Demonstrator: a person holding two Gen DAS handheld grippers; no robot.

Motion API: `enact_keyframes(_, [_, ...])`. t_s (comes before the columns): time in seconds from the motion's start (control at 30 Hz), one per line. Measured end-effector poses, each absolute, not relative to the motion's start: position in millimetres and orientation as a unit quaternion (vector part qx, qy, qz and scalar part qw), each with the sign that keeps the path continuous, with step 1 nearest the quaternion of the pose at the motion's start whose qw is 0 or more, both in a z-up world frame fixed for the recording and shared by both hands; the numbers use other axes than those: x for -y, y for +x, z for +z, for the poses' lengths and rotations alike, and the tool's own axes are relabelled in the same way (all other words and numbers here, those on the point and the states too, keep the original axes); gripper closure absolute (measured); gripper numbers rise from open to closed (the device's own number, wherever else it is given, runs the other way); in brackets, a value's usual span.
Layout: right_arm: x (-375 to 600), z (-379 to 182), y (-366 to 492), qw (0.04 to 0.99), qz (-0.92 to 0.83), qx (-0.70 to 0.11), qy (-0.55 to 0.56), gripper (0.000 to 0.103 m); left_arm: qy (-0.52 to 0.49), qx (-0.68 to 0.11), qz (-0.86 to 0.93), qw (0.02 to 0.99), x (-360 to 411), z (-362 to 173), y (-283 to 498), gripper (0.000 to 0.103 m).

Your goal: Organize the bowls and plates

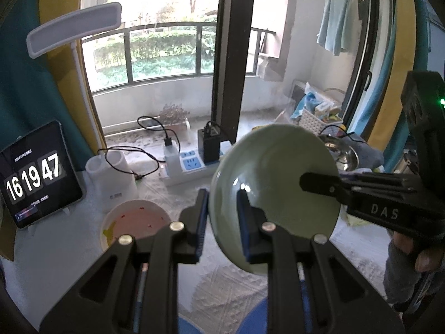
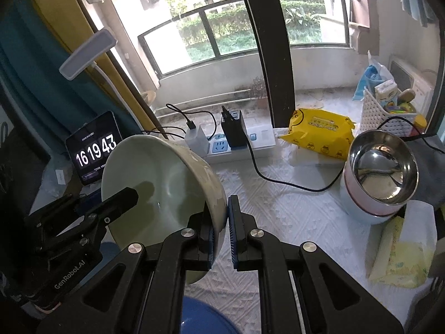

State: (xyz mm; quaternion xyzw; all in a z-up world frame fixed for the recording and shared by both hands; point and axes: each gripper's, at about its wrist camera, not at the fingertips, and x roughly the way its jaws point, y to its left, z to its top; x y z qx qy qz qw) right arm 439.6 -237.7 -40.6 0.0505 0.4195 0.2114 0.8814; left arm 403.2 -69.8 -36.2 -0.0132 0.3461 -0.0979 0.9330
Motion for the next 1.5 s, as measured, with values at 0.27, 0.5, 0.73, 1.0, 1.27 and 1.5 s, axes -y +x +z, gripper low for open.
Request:
enact_keyframes(0.27, [239.3,-36.5,420.5,0.883,0.210,-0.417,0.050,0.093,-0.016,-0.344,-0.103,0.933,70.2,-31.8,386.4,0.082])
enact_keyframes(0.5, [243.0,-36.1,402.0,0.883,0.208,-0.418,0.049,0.093,-0.022,-0.346,-0.110,0.932,70.5,-32.2,371.1,0.082])
enact_keyframes(0.73, [246.8,-40.8,385.5,0.882,0.203,-0.423,0.053,0.093,-0.023,-0.352,-0.118,0.928,73.9,-35.5,358.3,0.082])
enact_keyframes(1.0, [253.1,-51.0,365.9,0.879,0.197,-0.429,0.066,0.093,-0.031,-0.359,-0.125,0.925,75.9,-42.8,338.9,0.082])
enact_keyframes(1.27, [256.9,-61.3,349.6,0.876,0.192,-0.436,0.071,0.093,-0.030,-0.366,-0.129,0.921,80.6,-52.3,321.8,0.082])
enact_keyframes(1.5, [259.4,-70.2,336.9,0.873,0.187,-0.444,0.073,0.093,-0.026,-0.374,-0.132,0.918,83.1,-60.0,312.2,0.082])
